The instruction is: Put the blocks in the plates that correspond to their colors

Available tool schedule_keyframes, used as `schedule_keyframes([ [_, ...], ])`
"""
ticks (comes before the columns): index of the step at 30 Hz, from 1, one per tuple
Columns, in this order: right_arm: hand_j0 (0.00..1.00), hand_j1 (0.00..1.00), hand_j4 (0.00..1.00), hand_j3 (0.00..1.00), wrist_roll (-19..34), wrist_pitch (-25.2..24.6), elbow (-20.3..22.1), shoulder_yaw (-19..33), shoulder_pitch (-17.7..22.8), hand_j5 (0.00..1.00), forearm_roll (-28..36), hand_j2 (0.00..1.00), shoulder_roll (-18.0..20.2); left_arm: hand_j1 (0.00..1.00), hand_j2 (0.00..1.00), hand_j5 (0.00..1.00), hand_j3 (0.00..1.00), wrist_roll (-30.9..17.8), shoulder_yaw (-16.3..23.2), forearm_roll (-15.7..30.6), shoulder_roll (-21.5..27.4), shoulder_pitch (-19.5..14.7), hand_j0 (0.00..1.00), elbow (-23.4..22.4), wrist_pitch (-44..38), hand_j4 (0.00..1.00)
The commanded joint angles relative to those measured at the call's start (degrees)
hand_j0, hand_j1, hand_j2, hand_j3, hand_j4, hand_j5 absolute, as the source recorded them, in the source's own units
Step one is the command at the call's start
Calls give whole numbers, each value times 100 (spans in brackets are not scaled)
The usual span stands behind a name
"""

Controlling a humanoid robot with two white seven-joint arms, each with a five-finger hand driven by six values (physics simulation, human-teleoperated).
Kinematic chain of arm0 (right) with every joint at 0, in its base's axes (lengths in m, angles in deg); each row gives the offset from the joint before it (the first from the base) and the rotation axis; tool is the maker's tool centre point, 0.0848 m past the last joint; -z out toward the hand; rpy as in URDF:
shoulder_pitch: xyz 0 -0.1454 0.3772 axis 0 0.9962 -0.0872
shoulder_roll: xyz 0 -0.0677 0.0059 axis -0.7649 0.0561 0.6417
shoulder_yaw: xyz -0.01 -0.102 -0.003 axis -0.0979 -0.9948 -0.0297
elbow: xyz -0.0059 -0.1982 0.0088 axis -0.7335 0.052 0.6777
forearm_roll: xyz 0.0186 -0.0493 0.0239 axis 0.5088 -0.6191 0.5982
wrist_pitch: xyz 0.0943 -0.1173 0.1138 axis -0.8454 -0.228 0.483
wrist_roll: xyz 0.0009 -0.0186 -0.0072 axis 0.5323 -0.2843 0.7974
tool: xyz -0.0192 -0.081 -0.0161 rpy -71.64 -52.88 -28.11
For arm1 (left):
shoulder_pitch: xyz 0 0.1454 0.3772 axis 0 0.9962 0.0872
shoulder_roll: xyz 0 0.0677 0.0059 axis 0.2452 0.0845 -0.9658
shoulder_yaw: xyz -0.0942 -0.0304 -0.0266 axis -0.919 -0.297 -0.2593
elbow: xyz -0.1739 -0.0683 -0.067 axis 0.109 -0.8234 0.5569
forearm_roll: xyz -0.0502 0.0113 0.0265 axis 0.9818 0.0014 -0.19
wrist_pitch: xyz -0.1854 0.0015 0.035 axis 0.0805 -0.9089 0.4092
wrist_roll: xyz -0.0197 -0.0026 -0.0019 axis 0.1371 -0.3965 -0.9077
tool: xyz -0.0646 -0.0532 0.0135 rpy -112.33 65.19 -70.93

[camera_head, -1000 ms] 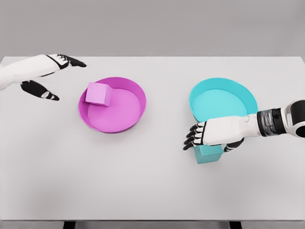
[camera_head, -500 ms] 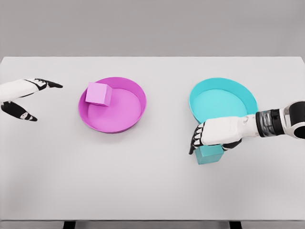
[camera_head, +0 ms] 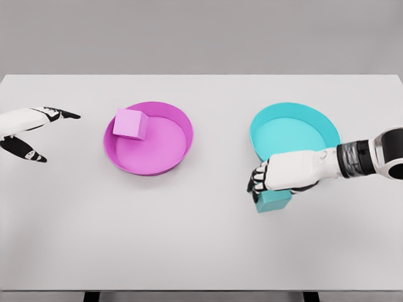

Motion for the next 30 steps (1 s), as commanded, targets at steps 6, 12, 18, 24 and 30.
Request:
schedule_keyframes([
  [6, 58, 58, 58, 58, -48, 0, 254, 190, -9, 58, 137, 58, -73, 100, 100, 100, 100, -2, -6, 5, -7, 0, 100, 0, -11, 100],
  [12, 58, 58, 58, 58, -40, 0, 263, 586, -35, 58, 287, 58, -91, 100, 100, 100, 100, 6, -6, -4, -43, 0, 100, 0, -11, 100],
  [18, 58, 58, 58, 58, -40, 0, 219, 1016, -44, 58, 384, 58, -38, 100, 100, 100, 100, -2, -6, -4, -43, 0, 100, 0, -11, 100],
  [24, 58, 58, 58, 58, -40, 0, -370, 1429, -70, 58, 568, 58, 6, 100, 100, 100, 100, -2, -6, -4, -51, 0, 100, 8, -11, 100],
  [30, 59, 59, 59, 59, -40, 0, -1011, 1614, -53, 59, 603, 59, 164, 100, 100, 100, 100, -2, -6, -4, -51, 0, 100, 17, -11, 100],
])
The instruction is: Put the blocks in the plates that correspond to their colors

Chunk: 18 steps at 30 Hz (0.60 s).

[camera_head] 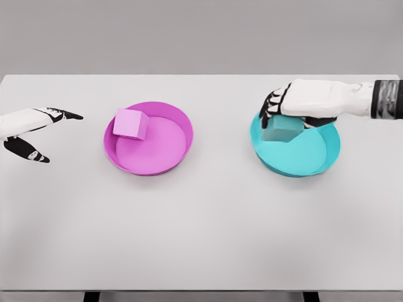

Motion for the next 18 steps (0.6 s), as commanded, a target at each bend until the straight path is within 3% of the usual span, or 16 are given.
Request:
schedule_keyframes([
  [1, 59, 59, 59, 59, 7, -5, -401, 57, 0, 59, 39, 59, 30, 100, 100, 100, 100, 2, -6, 39, 6, 0, 100, 4, -11, 100],
  [5, 59, 59, 59, 59, 33, -5, -717, 39, 44, 59, -5, 59, 39, 100, 100, 100, 100, 2, -6, 39, 6, 0, 100, 4, -11, 100],
  [12, 62, 62, 62, 62, 51, -5, -814, 4, 88, 62, -49, 62, 48, 100, 100, 100, 100, 2, -6, 39, 6, 0, 100, 4, -11, 100],
  [13, 65, 65, 65, 65, 51, -5, -814, 4, 114, 65, -66, 65, 48, 100, 100, 100, 100, 2, -6, 39, 6, 0, 100, 4, -11, 100],
  [15, 100, 100, 100, 100, 42, -5, -805, 22, 132, 100, -110, 100, 39, 100, 100, 100, 100, 2, -6, 39, 6, 0, 100, 4, -11, 100],
  [18, 100, 100, 100, 100, 42, -5, -805, 57, 141, 100, -101, 100, 48, 100, 100, 100, 100, 2, -6, 39, 6, 0, 100, -5, -11, 100],
])
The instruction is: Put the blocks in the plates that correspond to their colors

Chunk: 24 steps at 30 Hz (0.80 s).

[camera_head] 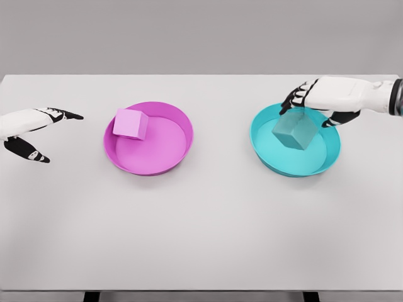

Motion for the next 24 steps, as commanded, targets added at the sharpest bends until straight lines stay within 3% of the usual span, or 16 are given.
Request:
schedule_keyframes([
  [1, 100, 100, 100, 100, -5, -7, -3, 34, 0, 100, 31, 100, 2, 100, 100, 100, 100, 2, -6, 39, 3, 0, 100, 4, -11, 100],
  [7, 100, 100, 100, 100, -5, -7, -3, 43, 0, 100, 31, 100, 29, 100, 100, 100, 100, 2, -14, 39, -23, 0, 100, -4, -11, 100],
  [10, 100, 100, 100, 100, -145, -7, 190, 131, 17, 100, 84, 100, 371, 100, 100, 100, 100, 2, -14, 39, -32, 0, 100, -13, -11, 100],
  [13, 100, 100, 100, 100, -883, -7, 805, 140, 395, 100, 84, 100, 828, 100, 100, 100, 100, -7, -14, 30, -85, 0, 100, -31, -11, 100],
  [15, 100, 100, 100, 100, -1270, -7, 1078, 149, 422, 100, 84, 100, 1013, 100, 100, 100, 100, -7, -14, -49, -128, 0, 100, -31, -11, 100],
  [24, 100, 100, 100, 100, -1358, -7, 1183, 149, 483, 100, 84, 100, 1048, 100, 100, 100, 100, -7, -23, -49, -164, 0, 100, -48, -11, 100],
])
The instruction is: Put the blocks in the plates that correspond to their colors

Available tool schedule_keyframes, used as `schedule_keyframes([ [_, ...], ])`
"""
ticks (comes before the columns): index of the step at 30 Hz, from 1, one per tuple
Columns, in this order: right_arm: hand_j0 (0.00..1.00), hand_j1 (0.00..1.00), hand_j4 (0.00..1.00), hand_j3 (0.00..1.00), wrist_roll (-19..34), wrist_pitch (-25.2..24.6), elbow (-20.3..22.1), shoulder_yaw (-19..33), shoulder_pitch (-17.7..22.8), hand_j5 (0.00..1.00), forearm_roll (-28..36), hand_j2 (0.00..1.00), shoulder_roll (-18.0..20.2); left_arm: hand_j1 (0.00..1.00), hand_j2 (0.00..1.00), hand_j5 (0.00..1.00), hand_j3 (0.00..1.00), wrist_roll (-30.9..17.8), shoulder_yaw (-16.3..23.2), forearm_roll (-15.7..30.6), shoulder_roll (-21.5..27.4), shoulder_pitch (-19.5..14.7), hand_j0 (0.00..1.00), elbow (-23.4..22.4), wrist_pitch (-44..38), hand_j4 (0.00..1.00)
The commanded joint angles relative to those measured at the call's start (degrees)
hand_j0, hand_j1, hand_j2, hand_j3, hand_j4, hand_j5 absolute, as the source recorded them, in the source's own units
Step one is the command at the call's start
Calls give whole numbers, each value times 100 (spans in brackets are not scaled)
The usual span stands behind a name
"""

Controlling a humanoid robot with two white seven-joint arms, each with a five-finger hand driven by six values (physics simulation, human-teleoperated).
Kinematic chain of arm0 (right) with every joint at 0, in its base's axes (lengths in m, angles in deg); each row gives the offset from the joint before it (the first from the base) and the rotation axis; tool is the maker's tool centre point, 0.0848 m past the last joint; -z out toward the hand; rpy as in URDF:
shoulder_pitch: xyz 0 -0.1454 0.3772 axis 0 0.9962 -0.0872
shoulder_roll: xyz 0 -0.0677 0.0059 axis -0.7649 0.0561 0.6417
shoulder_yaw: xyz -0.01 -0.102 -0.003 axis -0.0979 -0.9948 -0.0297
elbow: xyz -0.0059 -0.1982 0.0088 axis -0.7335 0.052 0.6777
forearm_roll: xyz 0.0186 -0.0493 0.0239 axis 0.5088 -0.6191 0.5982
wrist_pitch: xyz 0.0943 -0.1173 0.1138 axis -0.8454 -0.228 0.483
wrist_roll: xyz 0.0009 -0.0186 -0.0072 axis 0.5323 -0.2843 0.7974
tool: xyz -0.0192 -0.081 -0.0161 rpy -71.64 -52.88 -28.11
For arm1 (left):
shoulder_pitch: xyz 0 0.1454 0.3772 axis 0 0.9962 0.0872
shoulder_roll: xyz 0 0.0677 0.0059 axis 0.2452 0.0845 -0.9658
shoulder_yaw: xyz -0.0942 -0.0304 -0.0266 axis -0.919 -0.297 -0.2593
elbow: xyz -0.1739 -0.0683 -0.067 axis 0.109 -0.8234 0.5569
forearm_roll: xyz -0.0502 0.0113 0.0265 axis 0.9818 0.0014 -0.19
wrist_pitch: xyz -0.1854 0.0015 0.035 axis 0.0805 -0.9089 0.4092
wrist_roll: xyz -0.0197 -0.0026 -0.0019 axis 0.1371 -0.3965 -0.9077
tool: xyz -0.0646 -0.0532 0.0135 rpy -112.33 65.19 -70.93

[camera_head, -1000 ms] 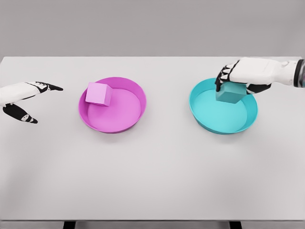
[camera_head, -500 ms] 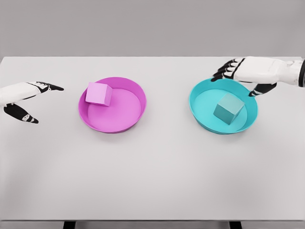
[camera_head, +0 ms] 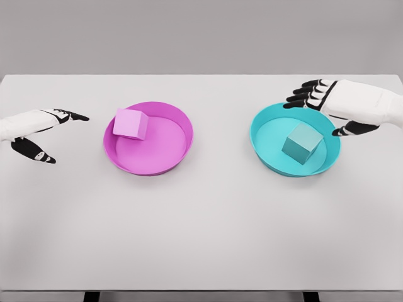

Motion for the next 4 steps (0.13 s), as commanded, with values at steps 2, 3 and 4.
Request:
schedule_keyframes([
  [2, 100, 100, 100, 100, -26, -2, 43, 14, 0, 100, 36, 100, 15, 100, 100, 100, 100, 0, -9, 37, 3, 0, 100, -2, -11, 100],
  [3, 100, 100, 100, 100, -26, -2, 52, 14, 0, 100, 36, 100, 15, 100, 100, 100, 100, 9, -9, 37, 3, 0, 100, -2, -11, 100],
  [4, 100, 100, 100, 100, -26, -2, 52, 14, 0, 100, 36, 100, 15, 100, 100, 100, 100, 0, -17, 37, 3, 0, 100, -2, -11, 100],
])
